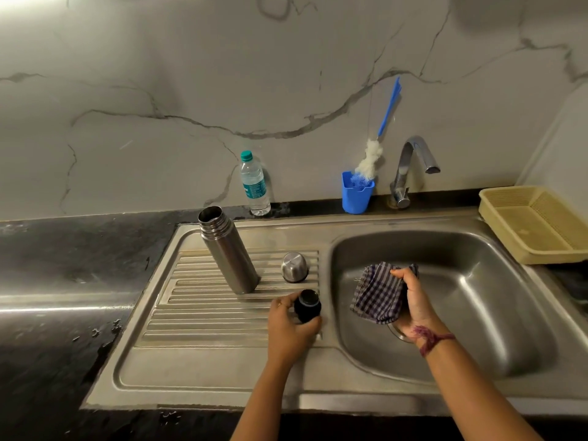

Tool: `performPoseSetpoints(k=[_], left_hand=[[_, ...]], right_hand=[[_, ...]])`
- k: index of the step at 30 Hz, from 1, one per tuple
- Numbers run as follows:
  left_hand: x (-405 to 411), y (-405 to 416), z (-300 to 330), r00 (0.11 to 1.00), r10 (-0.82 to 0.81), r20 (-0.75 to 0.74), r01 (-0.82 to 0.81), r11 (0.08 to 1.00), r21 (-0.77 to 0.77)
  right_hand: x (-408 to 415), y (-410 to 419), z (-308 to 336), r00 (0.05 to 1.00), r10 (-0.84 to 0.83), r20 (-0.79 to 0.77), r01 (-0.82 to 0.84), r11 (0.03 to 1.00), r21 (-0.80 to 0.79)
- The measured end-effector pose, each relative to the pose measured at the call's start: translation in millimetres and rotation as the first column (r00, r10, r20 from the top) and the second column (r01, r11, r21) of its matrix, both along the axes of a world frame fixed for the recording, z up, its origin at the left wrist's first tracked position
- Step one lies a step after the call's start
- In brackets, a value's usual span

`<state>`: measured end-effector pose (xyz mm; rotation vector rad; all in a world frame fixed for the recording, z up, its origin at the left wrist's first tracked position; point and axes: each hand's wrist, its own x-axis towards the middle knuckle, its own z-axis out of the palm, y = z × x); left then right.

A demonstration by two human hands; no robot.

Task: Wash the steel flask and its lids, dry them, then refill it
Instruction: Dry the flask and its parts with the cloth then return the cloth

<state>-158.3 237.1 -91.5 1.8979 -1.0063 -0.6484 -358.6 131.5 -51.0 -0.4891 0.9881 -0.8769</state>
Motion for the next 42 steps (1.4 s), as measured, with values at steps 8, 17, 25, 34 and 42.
performPoseSetpoints(k=[8, 17, 25, 34, 42], left_hand=[[-40, -27, 31, 0.952, -0.190, -0.238, 0.194, 0.981, -0.007], [-86, -55, 52, 0.886, -0.139, -0.442, 0.143, 0.989, -0.024], [-120, -69, 73, 0.636, -0.136, -0.760, 0.084, 0.991, -0.107], [-126, -77, 87, 0.496, -0.089, -0.864, -0.053, 0.990, -0.132], [-118, -74, 95, 0.378, 0.027, -0.925, -0.068, 0.998, 0.002]], right_hand=[[-36, -11, 14, 0.998, 0.011, -0.064, -0.013, 0.999, -0.033], [-75, -28, 13, 0.975, 0.041, -0.218, -0.059, 0.996, -0.074], [-68, -29, 26, 0.968, 0.058, -0.244, -0.106, 0.977, -0.187], [-34, 6, 30, 0.957, 0.032, -0.288, -0.218, 0.735, -0.642], [-39, 6, 13, 0.988, 0.037, -0.147, -0.128, 0.727, -0.674]])
